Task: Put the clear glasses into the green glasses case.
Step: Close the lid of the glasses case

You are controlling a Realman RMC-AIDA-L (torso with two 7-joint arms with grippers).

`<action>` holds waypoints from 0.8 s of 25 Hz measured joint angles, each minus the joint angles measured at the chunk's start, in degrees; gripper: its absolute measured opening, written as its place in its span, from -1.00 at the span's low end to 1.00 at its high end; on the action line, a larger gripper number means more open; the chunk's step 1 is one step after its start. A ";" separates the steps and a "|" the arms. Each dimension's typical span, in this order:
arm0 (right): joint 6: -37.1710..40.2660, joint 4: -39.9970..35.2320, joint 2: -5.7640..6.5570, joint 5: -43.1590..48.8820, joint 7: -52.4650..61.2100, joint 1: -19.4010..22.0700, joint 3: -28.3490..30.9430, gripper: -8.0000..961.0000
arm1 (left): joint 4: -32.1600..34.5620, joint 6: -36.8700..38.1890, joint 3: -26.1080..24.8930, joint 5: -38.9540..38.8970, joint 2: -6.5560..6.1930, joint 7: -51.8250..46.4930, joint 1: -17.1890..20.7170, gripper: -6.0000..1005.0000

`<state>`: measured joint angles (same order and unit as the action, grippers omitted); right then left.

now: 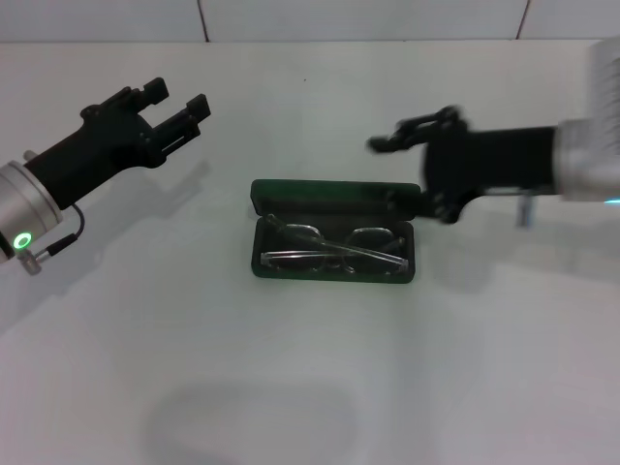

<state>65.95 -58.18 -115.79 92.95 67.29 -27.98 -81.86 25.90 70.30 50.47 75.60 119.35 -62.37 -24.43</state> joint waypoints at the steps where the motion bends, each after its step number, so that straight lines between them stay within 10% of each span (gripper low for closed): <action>1: 2.17 1.34 0.02 -1.82 -0.88 0.54 3.10 -0.15 | -0.04 0.00 0.02 -0.01 -0.01 -0.05 -0.10 0.41; 10: 15.68 29.38 2.55 -15.34 -12.44 0.08 26.49 -0.03 | -0.16 -3.45 0.40 6.43 -0.24 -6.09 -4.03 0.41; 20: 17.75 33.89 2.69 -13.06 -13.74 1.07 27.48 0.03 | -0.32 -6.78 7.79 17.66 0.26 -16.81 -13.77 0.41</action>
<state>83.70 -24.29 -113.10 79.89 53.55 -26.91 -54.38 25.58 63.52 58.26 93.26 119.61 -79.18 -38.19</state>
